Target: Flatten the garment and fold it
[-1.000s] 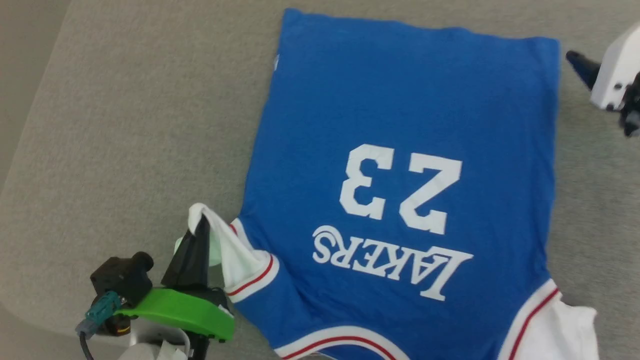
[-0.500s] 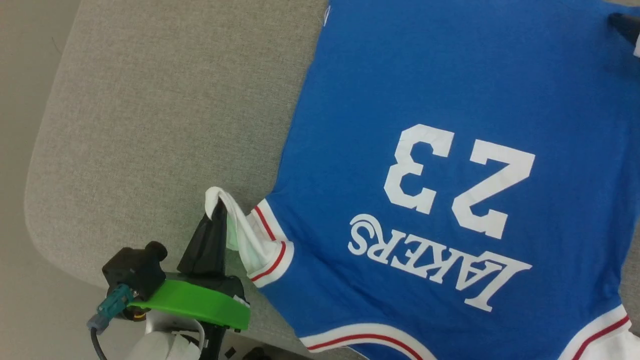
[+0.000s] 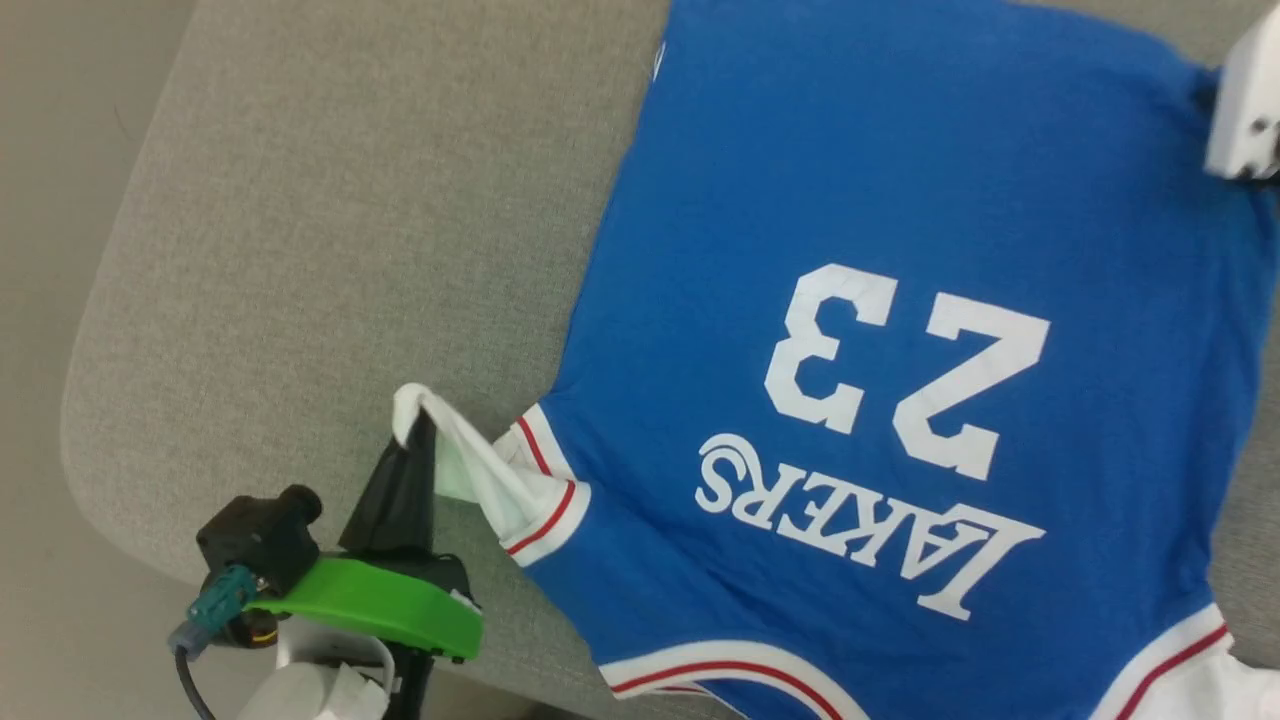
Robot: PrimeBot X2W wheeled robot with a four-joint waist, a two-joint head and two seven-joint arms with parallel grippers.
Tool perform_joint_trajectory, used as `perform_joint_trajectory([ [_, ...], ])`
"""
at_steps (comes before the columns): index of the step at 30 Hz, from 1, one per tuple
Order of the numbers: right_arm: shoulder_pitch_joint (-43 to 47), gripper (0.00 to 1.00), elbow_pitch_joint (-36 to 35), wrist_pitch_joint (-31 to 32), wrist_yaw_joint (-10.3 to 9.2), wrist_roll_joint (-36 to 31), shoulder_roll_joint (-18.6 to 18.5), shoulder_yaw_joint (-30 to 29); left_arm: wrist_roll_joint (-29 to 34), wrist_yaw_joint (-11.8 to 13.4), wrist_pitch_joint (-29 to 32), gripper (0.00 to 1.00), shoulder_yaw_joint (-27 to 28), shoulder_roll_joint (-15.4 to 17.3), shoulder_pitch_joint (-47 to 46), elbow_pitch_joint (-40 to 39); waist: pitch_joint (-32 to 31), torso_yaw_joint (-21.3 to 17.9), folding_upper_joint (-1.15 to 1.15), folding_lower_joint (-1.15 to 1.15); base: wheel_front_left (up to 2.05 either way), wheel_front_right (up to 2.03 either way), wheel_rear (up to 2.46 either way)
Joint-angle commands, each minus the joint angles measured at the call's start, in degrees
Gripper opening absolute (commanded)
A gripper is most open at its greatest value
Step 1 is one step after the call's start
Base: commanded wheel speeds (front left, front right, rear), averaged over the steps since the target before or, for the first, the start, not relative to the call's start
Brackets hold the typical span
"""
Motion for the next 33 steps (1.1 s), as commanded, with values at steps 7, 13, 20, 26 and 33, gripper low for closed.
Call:
perform_joint_trajectory([
  [7,6.2,0.0,-6.3,-3.4,-0.05,4.5,-3.4,7.2,-1.4,2.1,1.0,0.0,2.4,2.6,3.2,1.3,-9.6,-4.7,0.69,0.0,0.0,0.0,0.0],
  [13,16.0,0.0,-13.7,-5.6,-0.05,8.9,-8.2,9.8,-2.4,4.0,2.0,0.0,4.2,4.1,6.3,0.9,-14.9,-8.5,0.69,0.0,0.0,0.0,0.0],
  [20,34.2,0.0,-22.9,-8.2,-0.05,12.7,-12.3,6.4,-4.0,5.7,3.0,0.0,6.6,6.2,10.6,0.8,-18.0,-14.3,0.69,0.0,0.0,0.0,0.0],
  [26,52.9,0.0,-29.2,-7.7,-0.05,12.8,-11.4,0.1,-5.3,6.6,4.5,0.0,7.9,7.9,13.7,0.9,-20.6,-18.7,0.69,0.0,0.0,0.0,0.0],
  [33,72.0,0.0,-36.1,-3.1,-0.05,11.1,-4.4,-8.4,-5.8,6.8,6.0,0.0,7.9,8.9,14.7,0.7,-21.6,-21.1,0.69,0.0,0.0,0.0,0.0],
])
